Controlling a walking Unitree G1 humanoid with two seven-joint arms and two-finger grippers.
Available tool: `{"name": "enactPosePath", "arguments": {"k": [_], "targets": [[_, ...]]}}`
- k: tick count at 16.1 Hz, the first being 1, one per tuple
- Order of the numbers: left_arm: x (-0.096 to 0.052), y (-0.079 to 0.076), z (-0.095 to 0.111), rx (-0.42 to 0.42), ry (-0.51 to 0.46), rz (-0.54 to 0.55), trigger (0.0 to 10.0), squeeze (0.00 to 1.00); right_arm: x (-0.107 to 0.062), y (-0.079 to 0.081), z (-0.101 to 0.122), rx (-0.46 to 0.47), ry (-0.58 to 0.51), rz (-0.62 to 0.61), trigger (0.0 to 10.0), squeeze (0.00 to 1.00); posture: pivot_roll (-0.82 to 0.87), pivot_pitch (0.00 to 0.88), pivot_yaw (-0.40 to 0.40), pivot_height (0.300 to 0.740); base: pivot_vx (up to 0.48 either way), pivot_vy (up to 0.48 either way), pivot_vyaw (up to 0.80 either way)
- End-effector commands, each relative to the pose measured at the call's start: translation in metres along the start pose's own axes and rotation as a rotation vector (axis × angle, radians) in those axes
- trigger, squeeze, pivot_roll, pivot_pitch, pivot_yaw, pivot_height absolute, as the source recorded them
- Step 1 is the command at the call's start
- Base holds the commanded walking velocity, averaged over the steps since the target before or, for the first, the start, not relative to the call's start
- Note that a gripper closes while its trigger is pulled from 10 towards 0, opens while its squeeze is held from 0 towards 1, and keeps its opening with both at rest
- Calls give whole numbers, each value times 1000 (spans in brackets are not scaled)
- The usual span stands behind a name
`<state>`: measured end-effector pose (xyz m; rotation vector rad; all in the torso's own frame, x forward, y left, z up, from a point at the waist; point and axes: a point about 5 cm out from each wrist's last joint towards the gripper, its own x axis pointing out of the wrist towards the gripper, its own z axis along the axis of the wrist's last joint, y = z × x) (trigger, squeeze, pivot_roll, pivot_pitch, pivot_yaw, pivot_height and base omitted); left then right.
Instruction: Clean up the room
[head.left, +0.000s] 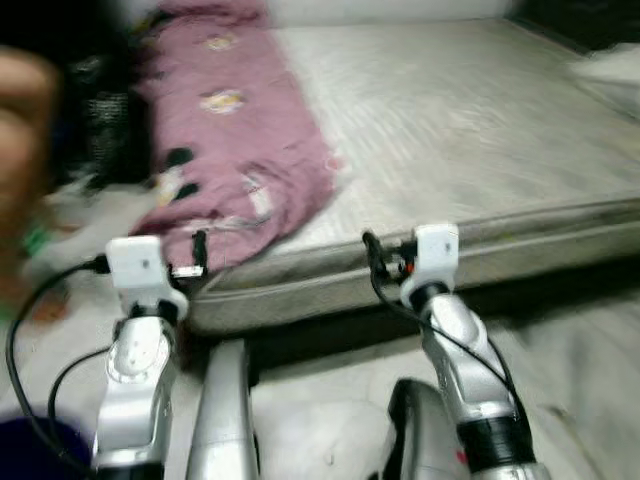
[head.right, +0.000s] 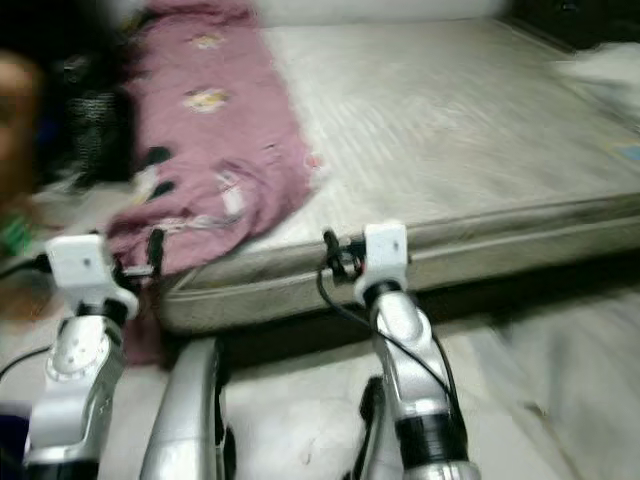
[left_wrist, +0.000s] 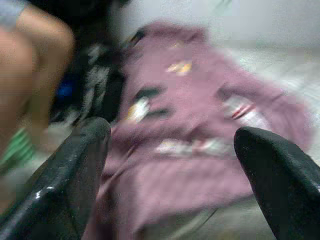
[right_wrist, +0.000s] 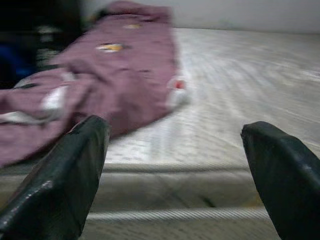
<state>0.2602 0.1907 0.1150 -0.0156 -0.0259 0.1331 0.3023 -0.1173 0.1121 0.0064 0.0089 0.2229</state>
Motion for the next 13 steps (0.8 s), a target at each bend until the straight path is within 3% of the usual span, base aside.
{"name": "enactPosePath", "arguments": {"k": [1,4,13], "targets": [[2,1,1,2,5,1,10000,0,1,4,1,1,-4,18,10000,0,63,18,-27,498,0,0,663],[2,0,1,1,5,-4,10000,0,0,4,1,4,-4,18,10000,0,62,19,-26,498,0,0,602],[2,-3,2,-11,-1,-31,10000,0,0,5,1,10,-8,30,10000,0,61,22,-25,498,53,0,0]]}}
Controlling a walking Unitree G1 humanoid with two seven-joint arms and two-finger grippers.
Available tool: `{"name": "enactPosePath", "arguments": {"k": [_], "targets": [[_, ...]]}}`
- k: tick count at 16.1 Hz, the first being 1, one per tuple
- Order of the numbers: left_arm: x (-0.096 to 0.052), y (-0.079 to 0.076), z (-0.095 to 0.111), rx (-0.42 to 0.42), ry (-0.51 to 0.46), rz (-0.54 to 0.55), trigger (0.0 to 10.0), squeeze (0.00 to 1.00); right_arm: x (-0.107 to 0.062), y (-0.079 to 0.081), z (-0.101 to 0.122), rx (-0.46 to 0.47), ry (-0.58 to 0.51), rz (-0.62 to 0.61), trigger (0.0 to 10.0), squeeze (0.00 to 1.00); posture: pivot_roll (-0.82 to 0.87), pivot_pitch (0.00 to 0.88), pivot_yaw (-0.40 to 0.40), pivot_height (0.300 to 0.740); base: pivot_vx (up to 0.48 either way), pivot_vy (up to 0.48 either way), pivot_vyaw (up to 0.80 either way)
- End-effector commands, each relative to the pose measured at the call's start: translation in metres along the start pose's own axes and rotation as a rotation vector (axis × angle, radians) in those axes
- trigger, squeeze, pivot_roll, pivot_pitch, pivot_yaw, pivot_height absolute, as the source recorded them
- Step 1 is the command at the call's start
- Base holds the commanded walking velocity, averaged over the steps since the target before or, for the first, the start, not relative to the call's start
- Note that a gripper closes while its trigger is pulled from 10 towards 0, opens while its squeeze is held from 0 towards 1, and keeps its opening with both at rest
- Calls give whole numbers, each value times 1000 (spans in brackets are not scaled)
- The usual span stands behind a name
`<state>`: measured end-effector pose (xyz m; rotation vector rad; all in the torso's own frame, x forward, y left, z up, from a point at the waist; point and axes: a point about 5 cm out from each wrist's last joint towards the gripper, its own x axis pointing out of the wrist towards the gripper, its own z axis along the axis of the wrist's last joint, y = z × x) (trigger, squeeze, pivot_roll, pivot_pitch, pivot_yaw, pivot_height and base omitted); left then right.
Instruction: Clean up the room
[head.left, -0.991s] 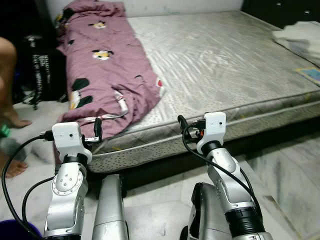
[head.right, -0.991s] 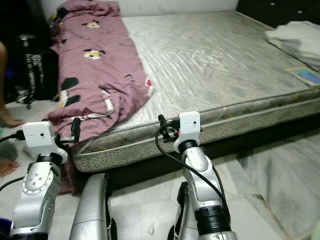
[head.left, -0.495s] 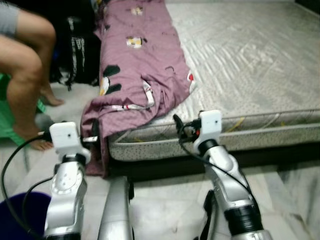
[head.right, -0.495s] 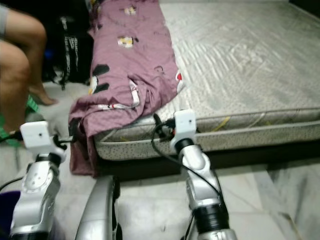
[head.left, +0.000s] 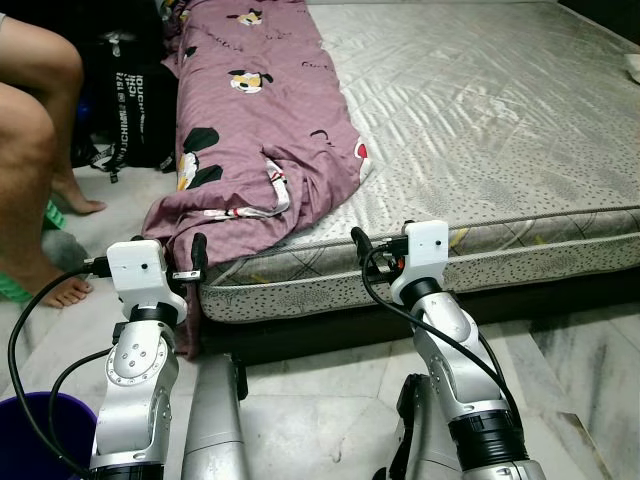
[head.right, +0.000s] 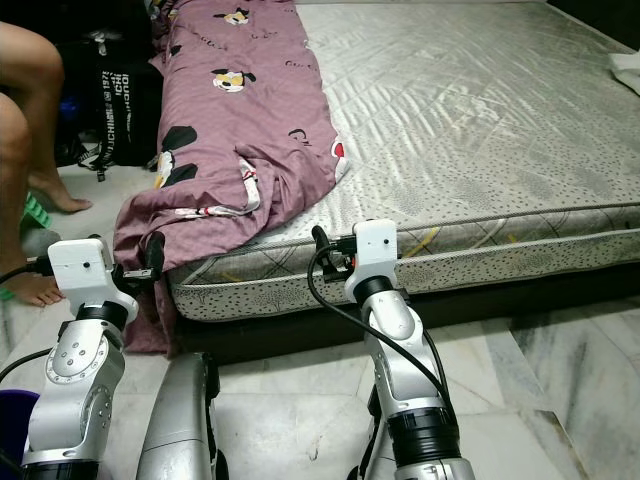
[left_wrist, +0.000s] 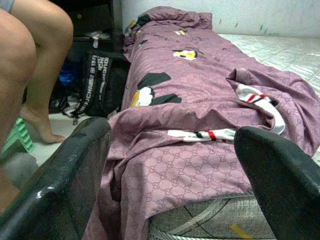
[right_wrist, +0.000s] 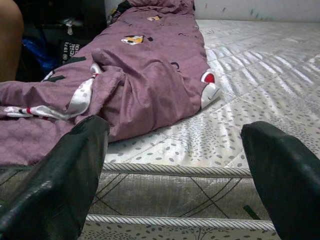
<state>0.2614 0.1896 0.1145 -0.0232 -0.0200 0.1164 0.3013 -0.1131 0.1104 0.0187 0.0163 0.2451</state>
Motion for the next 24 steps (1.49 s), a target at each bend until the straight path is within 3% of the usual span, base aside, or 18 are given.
{"name": "enactPosePath", "arguments": {"k": [1,11,17,24], "targets": [[1,-2,2,-4,-8,-17,10000,0,0,1,3,-5,-14,10,10000,0,61,22,-26,498,285,0,0],[2,-4,1,1,-1,-25,10000,0,0,2,3,-15,-12,17,10000,0,61,22,-25,498,83,0,0],[2,-5,2,-6,-5,-29,10000,0,0,3,2,-23,-10,24,10000,0,60,21,-26,498,0,0,557],[2,-7,2,-10,-6,-43,10000,0,0,1,1,-16,1,15,10000,0,59,23,-26,498,410,0,67]]}}
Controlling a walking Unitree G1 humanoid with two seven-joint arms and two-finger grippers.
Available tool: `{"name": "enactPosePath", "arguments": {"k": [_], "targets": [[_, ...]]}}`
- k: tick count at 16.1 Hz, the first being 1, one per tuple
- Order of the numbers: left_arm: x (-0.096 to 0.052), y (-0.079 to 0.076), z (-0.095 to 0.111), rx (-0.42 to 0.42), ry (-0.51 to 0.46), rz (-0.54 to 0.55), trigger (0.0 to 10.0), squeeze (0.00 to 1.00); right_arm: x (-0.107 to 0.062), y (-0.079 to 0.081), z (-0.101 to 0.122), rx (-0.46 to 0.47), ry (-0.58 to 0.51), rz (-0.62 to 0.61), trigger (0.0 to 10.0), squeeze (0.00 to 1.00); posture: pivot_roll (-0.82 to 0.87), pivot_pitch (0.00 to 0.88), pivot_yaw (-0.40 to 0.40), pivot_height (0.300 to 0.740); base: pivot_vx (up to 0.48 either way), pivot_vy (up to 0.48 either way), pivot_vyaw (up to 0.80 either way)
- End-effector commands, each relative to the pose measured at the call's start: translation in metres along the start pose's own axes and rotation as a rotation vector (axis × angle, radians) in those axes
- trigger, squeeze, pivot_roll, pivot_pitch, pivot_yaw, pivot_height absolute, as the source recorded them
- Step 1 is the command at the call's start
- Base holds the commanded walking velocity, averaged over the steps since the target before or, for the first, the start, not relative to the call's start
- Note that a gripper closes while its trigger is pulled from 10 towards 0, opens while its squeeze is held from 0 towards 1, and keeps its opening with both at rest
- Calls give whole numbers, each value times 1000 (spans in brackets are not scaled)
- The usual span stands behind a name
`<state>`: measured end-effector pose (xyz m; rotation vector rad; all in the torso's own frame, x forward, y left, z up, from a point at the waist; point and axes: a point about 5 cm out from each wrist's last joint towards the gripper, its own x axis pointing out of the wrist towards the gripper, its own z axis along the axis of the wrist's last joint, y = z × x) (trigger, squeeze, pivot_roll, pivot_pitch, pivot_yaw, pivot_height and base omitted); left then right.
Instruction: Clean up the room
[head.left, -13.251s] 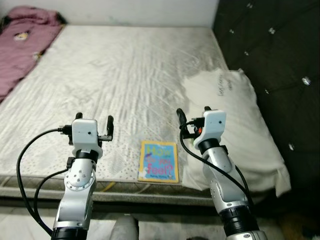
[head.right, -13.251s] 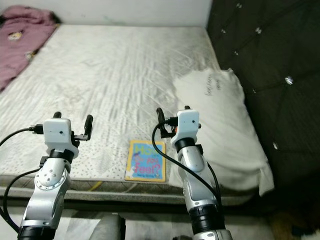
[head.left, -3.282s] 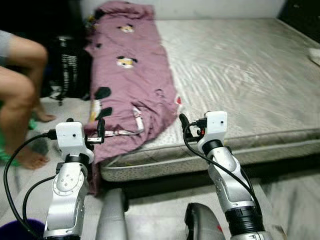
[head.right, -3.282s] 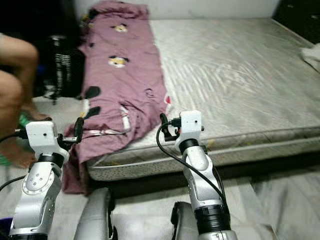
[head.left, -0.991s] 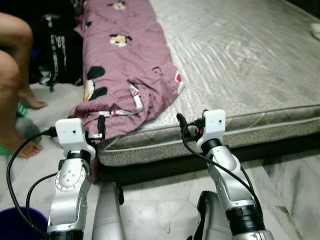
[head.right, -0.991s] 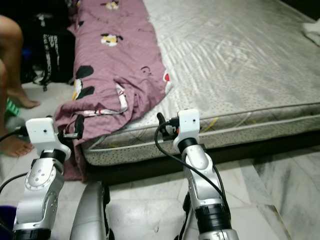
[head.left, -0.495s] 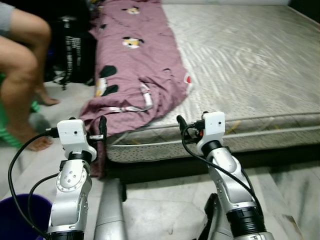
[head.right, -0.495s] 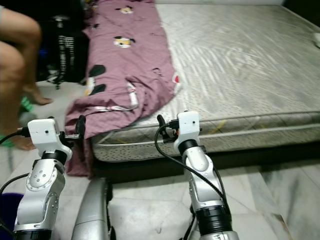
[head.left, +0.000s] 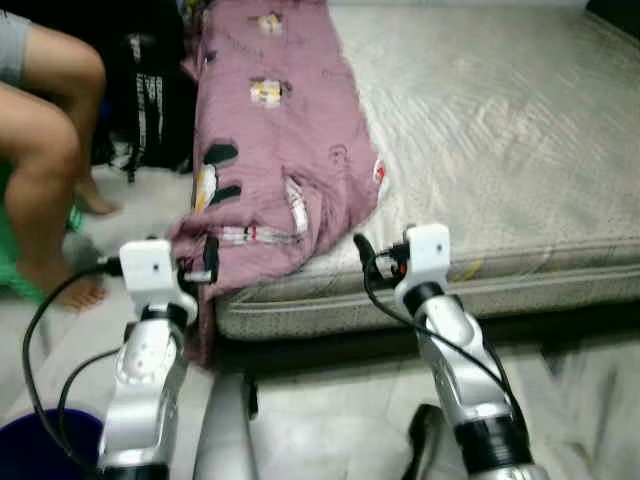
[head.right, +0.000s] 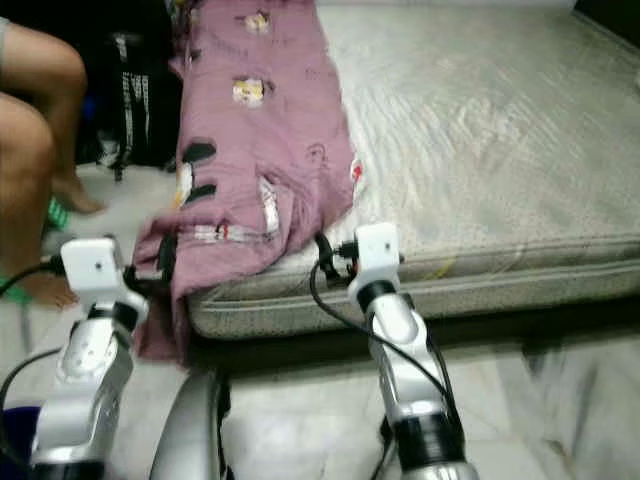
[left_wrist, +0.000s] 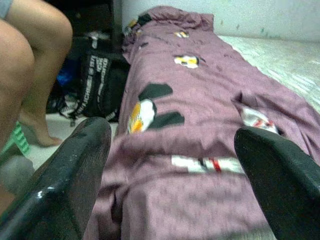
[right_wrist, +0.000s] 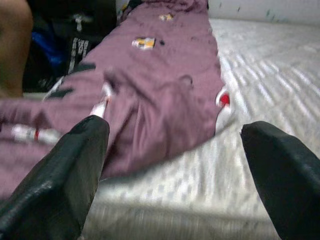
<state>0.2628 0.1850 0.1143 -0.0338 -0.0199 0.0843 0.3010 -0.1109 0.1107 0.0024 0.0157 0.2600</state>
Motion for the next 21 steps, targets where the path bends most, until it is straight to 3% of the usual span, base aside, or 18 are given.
{"name": "enactPosePath", "arguments": {"k": [1,4,14,16,21], "targets": [[1,-2,2,0,-5,-11,10000,0,0,-1,1,1,-1,0,10000,0,59,23,-26,498,458,0,0],[2,-3,0,6,8,-13,10000,0,0,-1,1,2,1,-1,10000,0,59,22,-26,498,385,0,0],[4,-3,0,7,14,-3,10000,0,1,-2,0,6,6,-4,10000,0,62,14,-26,498,0,0,0],[4,-1,-1,7,17,15,10000,0,1,-1,0,-31,5,9,10000,0,61,14,-27,498,0,0,200],[15,0,-4,-24,44,69,10000,0,-7,-7,-4,-21,24,-26,10000,0,28,31,-13,498,0,0,318]]}}
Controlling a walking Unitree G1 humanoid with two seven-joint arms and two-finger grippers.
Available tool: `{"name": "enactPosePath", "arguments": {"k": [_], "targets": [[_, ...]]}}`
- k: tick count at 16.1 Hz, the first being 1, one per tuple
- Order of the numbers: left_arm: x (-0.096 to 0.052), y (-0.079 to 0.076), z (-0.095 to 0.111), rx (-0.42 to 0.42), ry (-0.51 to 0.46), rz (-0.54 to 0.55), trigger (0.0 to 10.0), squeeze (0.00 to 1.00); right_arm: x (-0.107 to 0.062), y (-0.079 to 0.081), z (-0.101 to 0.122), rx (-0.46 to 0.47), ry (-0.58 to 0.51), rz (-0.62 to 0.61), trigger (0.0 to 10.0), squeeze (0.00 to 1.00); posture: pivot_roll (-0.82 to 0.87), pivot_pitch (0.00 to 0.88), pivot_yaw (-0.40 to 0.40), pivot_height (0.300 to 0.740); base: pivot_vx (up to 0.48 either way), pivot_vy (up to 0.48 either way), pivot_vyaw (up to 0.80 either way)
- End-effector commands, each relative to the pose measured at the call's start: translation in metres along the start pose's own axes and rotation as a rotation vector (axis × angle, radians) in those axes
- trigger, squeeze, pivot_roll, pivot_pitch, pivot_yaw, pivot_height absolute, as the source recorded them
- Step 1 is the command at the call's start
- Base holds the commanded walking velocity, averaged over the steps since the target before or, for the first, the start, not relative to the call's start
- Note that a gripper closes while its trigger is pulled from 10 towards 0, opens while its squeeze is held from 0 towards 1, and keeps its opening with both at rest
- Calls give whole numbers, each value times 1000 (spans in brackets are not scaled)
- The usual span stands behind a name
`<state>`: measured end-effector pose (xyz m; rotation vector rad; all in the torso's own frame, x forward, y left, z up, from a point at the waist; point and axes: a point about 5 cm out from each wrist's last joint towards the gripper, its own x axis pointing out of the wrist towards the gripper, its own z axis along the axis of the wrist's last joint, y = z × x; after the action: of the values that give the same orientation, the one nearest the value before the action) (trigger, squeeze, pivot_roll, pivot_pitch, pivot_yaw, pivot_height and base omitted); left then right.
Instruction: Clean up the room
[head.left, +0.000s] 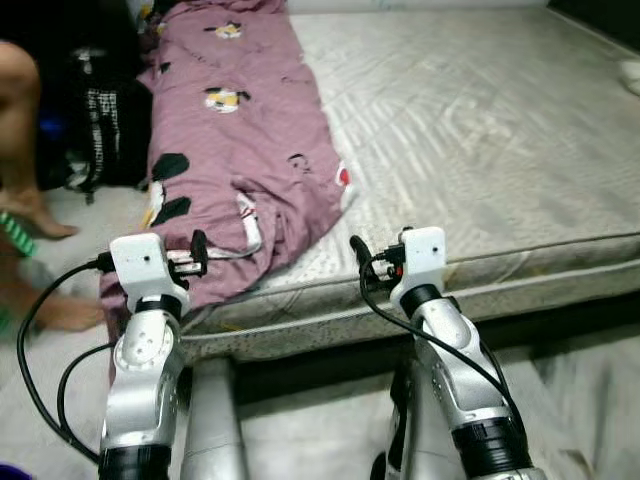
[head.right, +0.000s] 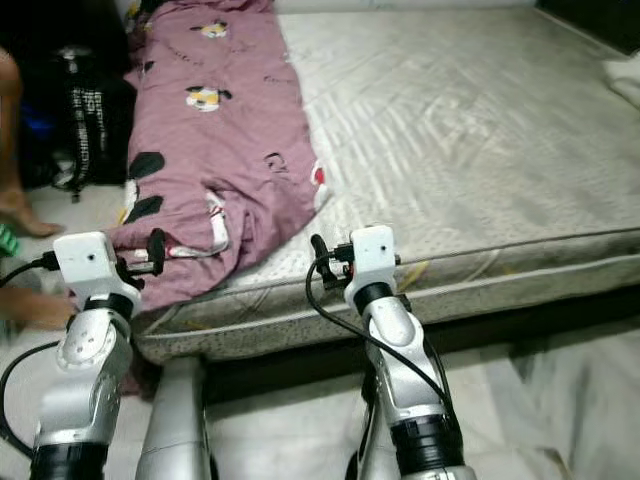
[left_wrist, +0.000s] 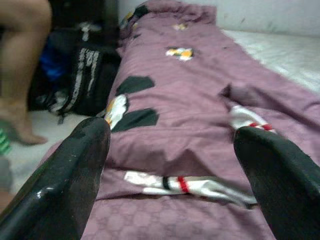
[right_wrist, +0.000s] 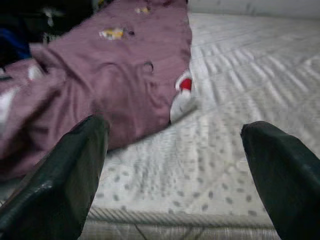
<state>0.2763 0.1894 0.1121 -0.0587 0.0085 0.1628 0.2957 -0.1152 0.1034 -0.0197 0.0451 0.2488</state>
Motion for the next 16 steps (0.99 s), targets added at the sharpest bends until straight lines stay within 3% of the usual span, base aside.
{"name": "enactPosePath", "arguments": {"k": [1,15,16], "targets": [[1,-4,-2,-1,16,-10,10000,0,-1,-5,3,-3,-8,-15,10000,0,28,31,-13,498,0,0,0],[1,-4,-2,-1,16,-10,10000,0,-1,-5,3,-3,-8,-15,10000,0,28,31,-13,498,0,0,0],[5,-10,-6,-11,36,2,10000,0,-25,-27,7,-7,-8,-122,10000,0,-47,175,-11,498,0,0,0]]}}
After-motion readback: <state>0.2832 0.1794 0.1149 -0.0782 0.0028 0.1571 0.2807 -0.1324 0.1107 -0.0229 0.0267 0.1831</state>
